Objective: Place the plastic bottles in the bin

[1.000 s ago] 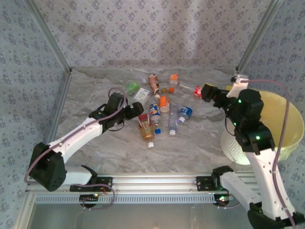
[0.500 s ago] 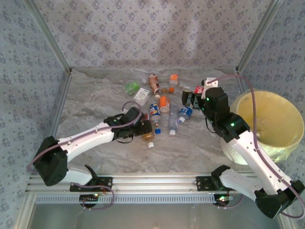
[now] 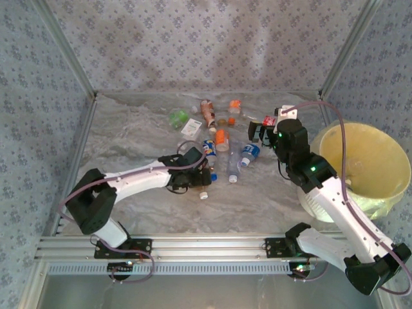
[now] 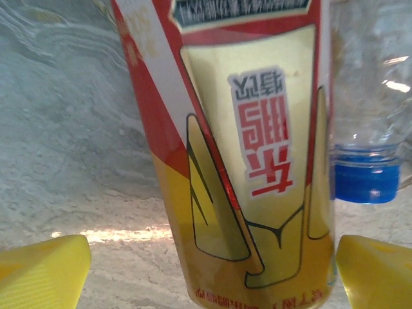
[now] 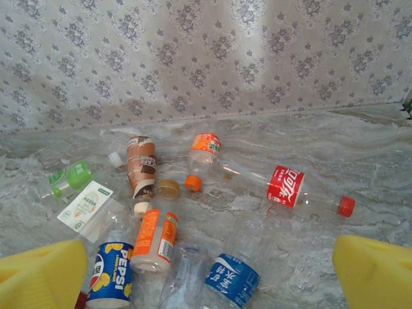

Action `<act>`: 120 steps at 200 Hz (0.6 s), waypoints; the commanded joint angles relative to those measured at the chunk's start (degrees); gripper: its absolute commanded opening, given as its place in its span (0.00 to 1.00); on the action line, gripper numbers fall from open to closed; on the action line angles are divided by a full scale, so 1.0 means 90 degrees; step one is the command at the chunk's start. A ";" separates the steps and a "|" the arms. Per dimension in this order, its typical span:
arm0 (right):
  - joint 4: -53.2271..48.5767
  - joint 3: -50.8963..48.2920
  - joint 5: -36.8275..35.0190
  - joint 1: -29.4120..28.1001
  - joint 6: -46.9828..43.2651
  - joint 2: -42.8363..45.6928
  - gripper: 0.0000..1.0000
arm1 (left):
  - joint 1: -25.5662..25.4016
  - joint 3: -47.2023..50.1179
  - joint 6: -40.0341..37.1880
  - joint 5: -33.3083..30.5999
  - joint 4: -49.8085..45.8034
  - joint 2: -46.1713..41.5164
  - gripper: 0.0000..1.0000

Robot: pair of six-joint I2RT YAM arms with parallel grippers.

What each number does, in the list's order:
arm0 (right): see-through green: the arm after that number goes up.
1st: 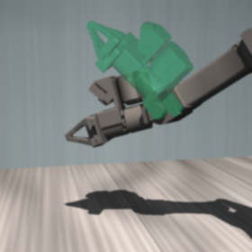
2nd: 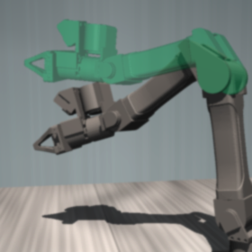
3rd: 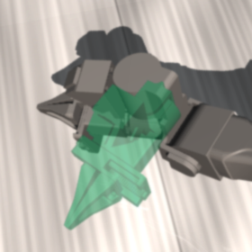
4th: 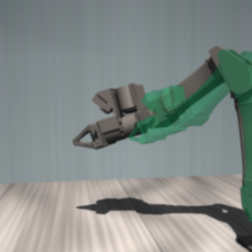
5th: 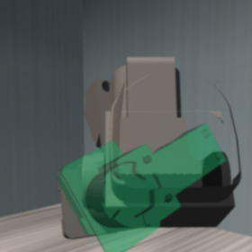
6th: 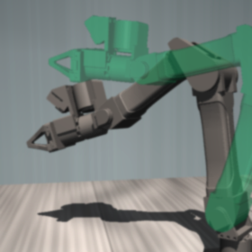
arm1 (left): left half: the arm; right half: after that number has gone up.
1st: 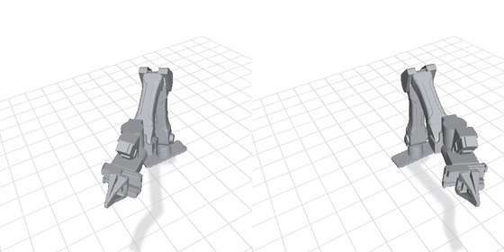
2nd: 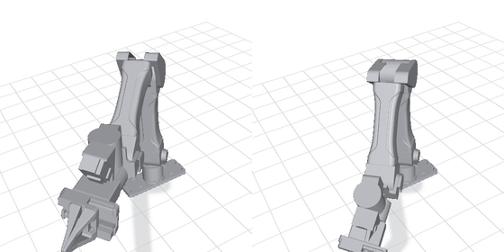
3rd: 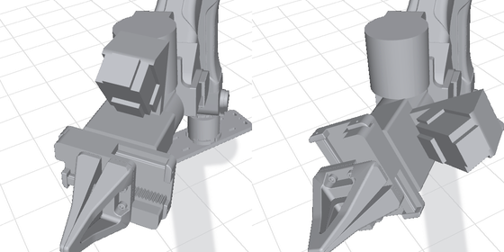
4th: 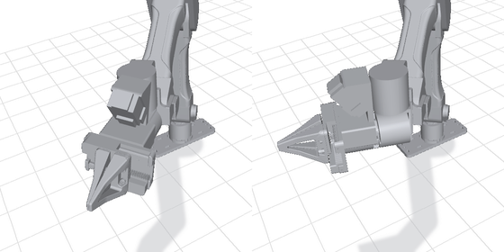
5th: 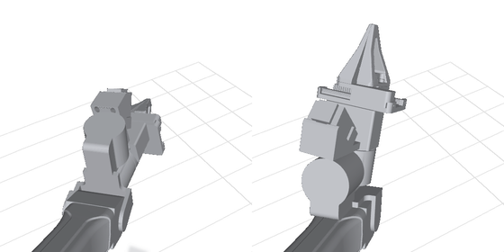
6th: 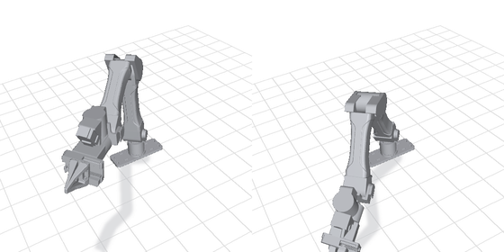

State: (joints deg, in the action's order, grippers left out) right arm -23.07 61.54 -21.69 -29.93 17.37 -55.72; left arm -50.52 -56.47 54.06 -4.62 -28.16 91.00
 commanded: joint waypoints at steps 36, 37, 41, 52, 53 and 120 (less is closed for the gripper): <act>-0.0021 -0.0042 -0.0118 -0.0042 0.0112 -0.0031 1.00 | -0.0063 -0.0259 -0.0304 0.0199 -0.0115 0.0493 0.96; -0.0018 -0.0046 -0.0118 -0.0038 0.0112 -0.0035 1.00 | -0.0062 -0.0254 -0.0304 0.0195 -0.0124 0.0494 0.96; -0.0016 -0.0050 -0.0110 -0.0043 0.0117 -0.0042 1.00 | -0.0065 -0.0254 -0.0304 0.0174 -0.0134 0.0495 0.96; -0.0017 -0.0043 -0.0100 -0.0036 0.0115 -0.0064 1.00 | -0.0060 -0.0244 -0.0313 0.0111 -0.0138 0.0475 0.94; -0.0016 -0.0042 -0.0100 -0.0040 0.0118 -0.0071 1.00 | -0.0065 -0.0242 -0.0318 0.0107 -0.0135 0.0475 0.94; 0.0151 -0.0091 0.0415 -0.0041 0.0097 -0.0298 1.00 | 0.0028 -0.0110 -0.0584 0.0114 0.0041 0.0277 0.66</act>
State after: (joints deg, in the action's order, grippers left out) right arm -23.00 61.52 -21.15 -29.93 17.58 -57.52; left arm -50.59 -57.60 50.48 -3.25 -28.23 95.44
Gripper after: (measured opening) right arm 0.999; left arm 0.671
